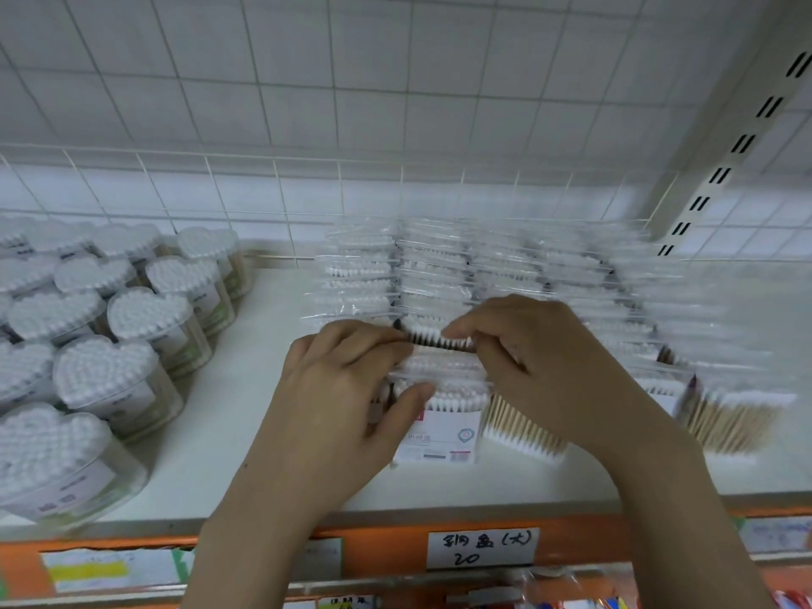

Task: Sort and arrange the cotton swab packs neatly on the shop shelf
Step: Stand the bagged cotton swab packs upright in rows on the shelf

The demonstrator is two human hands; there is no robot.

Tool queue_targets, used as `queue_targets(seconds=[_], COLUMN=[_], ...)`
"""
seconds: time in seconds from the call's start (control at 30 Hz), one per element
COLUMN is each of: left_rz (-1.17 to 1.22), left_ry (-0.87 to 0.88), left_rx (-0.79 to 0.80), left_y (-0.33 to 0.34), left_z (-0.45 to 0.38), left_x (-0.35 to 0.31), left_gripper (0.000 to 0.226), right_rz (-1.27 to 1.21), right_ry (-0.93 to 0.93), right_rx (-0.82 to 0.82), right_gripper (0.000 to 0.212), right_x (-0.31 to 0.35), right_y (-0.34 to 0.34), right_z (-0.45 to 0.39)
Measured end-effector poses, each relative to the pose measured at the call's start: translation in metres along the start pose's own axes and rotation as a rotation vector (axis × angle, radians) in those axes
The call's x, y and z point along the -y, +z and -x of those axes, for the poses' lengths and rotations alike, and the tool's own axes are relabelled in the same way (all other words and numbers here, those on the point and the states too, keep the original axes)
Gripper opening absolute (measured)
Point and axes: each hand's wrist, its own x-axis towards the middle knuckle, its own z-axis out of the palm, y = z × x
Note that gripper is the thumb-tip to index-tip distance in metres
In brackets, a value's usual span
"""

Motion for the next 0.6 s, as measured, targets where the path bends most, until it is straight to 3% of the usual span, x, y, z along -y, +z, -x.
queue_targets(seconds=[0.13,0.6], left_rz=[0.011,0.052], left_ry=[-0.009,-0.022], left_rx=[0.002,0.041], left_y=[0.001,0.002], left_z=[-0.001,0.005], left_x=[0.001,0.004], left_gripper=[0.044,0.041], right_rz=[0.039,0.186], right_ry=[0.075,0.100], right_rx=[-0.074,-0.029], right_gripper=[0.025,0.019], right_x=[-0.002,0.012], right_y=[-0.004,0.009], right_z=[-0.011,-0.037])
